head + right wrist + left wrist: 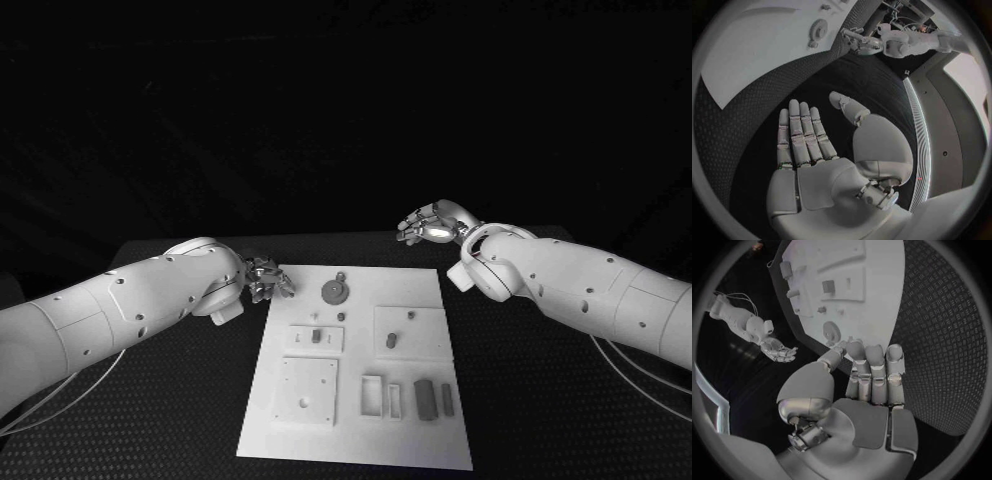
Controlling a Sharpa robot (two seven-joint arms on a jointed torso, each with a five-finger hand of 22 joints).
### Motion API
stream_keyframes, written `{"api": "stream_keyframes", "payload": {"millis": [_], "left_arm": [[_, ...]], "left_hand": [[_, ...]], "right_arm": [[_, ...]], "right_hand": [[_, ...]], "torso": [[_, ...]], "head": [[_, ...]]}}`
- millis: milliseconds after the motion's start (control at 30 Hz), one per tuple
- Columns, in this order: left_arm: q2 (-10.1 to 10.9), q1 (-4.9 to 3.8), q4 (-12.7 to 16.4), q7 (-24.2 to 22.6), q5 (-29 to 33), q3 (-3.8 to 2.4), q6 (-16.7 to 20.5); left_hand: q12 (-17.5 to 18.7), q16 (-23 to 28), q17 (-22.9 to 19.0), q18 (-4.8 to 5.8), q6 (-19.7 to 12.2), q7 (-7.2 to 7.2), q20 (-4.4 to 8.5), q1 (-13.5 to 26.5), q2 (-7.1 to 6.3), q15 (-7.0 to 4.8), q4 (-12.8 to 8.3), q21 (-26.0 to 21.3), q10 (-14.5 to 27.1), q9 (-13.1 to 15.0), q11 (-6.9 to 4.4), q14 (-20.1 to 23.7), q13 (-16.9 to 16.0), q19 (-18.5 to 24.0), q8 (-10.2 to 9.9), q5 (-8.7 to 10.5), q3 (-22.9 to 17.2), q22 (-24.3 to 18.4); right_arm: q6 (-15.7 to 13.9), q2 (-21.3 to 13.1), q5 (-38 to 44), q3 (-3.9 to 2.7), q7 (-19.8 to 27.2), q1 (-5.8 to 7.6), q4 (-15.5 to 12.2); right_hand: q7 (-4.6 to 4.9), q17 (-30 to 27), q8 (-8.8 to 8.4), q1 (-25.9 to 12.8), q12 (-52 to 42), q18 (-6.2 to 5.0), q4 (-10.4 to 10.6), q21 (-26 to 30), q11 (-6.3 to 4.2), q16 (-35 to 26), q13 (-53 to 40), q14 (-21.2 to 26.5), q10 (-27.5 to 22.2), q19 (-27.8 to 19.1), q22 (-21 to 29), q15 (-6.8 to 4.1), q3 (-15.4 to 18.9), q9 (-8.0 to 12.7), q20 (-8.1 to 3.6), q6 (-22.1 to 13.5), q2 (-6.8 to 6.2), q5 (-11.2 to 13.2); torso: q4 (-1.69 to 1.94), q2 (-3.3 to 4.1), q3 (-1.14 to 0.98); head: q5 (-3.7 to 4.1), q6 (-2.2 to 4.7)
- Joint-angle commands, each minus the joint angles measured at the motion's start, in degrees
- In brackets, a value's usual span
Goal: Assemble the parts on the task board
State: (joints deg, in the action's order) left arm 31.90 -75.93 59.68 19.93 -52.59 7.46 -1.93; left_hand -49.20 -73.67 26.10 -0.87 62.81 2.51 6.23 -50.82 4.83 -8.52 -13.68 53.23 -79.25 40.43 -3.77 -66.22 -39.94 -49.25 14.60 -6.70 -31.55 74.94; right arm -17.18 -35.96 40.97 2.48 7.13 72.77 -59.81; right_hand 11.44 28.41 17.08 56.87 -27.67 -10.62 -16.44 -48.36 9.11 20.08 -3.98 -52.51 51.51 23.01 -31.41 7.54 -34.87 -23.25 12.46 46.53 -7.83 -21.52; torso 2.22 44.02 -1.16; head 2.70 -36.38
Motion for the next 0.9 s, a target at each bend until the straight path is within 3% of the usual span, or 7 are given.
{"api": "stream_keyframes", "payload": {"millis": [33, 233, 433, 533, 633, 900], "left_arm": [[1.3, -0.18, 2.8, 0.3, 1.5, 0.0, 2.3], [4.9, -0.16, 9.4, 0.6, 1.0, 0.15, 4.9], [8.0, 0.14, 14.9, 0.5, -1.0, 0.8, 7.6], [9.6, 0.34, 17.3, 0.3, -1.5, 1.9, 9.1], [10.4, 0.48, 19.0, 0.3, -1.8, 2.53, 9.8], [11.4, 0.6, 21.7, 0.5, -4.2, 4.64, 10.5]], "left_hand": [[-0.4, -0.3, 0.0, 0.54, 1.1, -0.12, 7.66, 0.6, 0.05, -0.74, -0.3, 0.3, 0.1, 0.1, -0.26, 0.0, -0.1, -0.3, 0.2, -0.27, 0.0, 1.0], [-0.4, -0.4, 0.0, 0.53, 1.4, -0.22, 7.71, 0.8, -0.07, -0.83, -0.5, 0.3, 0.2, 0.0, -0.36, 0.0, -0.2, -0.3, 0.3, -0.5, -0.1, 1.0], [-0.5, -0.4, 0.0, 0.53, 1.7, -0.32, 7.78, 0.9, -0.26, -0.93, -0.7, 0.4, 0.1, -0.2, -0.45, -0.1, -0.3, -0.4, 0.3, -0.97, -0.3, 1.0], [-0.6, -0.5, 0.0, 0.52, 2.0, -0.42, 7.84, 1.2, -0.65, -1.01, -0.8, 0.4, 0.0, -0.2, -0.55, -0.2, -0.3, -0.6, 0.5, -1.32, -0.4, 0.9], [-0.6, -0.5, 0.0, 0.5, 2.3, -0.51, 7.89, 1.3, -0.82, -1.06, -0.8, 0.5, -0.1, -0.3, -0.63, -0.3, -0.4, -0.7, 0.5, -1.44, -0.4, 0.9], [-0.7, -0.8, -0.1, 0.46, 3.6, -0.96, 8.07, 1.8, -1.51, -1.32, -0.4, 0.5, -0.5, -0.4, -1.08, -0.8, -0.4, -1.1, 1.0, -1.97, -0.7, 0.8]], "right_arm": [[0.7, 0.1, -0.2, -0.03, 0.4, 0.01, 0.2], [0.7, 0.2, -0.2, -0.02, 0.4, 0.01, 0.6], [0.7, 0.0, -0.2, -0.02, 0.5, 0.01, 0.7], [0.7, -0.1, -0.2, -0.02, 0.4, 0.01, 0.7], [0.8, -0.1, -0.2, -0.02, 0.4, 0.01, 0.7], [0.8, -0.2, -0.2, -0.02, 0.4, 0.01, 0.7]], "right_hand": [[0.17, -0.1, 0.15, 0.0, 0.2, 1.01, 0.0, 0.3, -0.07, -0.2, 0.1, -0.1, 0.4, -0.4, -0.1, 0.33, 0.4, 0.1, 0.01, -0.3, 0.13, -0.3], [0.17, -0.1, 0.15, 0.0, 0.2, 1.01, 0.0, 0.3, -0.07, -0.2, 0.1, -0.1, 0.4, -0.4, -0.1, 0.32, 0.3, 0.1, 0.01, -0.3, 0.14, -0.3], [0.17, -0.1, 0.15, 0.0, 0.3, 1.01, 0.0, 0.3, -0.07, -0.2, 0.1, -0.1, 0.4, -0.4, -0.1, 0.31, 0.3, 0.1, 0.0, -0.3, 0.14, -0.3], [0.17, -0.1, 0.16, 0.0, 0.3, 1.01, 0.0, 0.3, -0.07, -0.2, 0.1, -0.1, 0.4, -0.4, -0.1, 0.31, 0.3, 0.1, 0.0, -0.3, 0.14, -0.3], [0.17, -0.1, 0.16, 0.0, 0.3, 1.01, 0.0, 0.3, -0.07, -0.2, 0.1, -0.1, 0.4, -0.4, -0.1, 0.31, 0.3, 0.1, 0.0, -0.3, 0.13, -0.3], [0.17, -0.1, 0.16, 0.0, 0.3, 1.01, 0.0, 0.3, -0.07, -0.3, 0.1, 0.0, 0.4, -0.4, -0.1, 0.31, 0.3, 0.1, 0.0, -0.3, 0.13, -0.3]], "torso": [[0.21, -0.22, 0.07], [0.41, -0.39, 0.1], [0.6, -0.39, 0.12], [0.58, -0.38, 0.16], [0.5, -0.38, 0.11], [0.45, -0.32, 0.11]], "head": [[0.08, -0.04], [0.1, -0.01], [0.23, -0.07], [0.18, -0.01], [0.14, 0.0], [0.08, -0.09]]}}
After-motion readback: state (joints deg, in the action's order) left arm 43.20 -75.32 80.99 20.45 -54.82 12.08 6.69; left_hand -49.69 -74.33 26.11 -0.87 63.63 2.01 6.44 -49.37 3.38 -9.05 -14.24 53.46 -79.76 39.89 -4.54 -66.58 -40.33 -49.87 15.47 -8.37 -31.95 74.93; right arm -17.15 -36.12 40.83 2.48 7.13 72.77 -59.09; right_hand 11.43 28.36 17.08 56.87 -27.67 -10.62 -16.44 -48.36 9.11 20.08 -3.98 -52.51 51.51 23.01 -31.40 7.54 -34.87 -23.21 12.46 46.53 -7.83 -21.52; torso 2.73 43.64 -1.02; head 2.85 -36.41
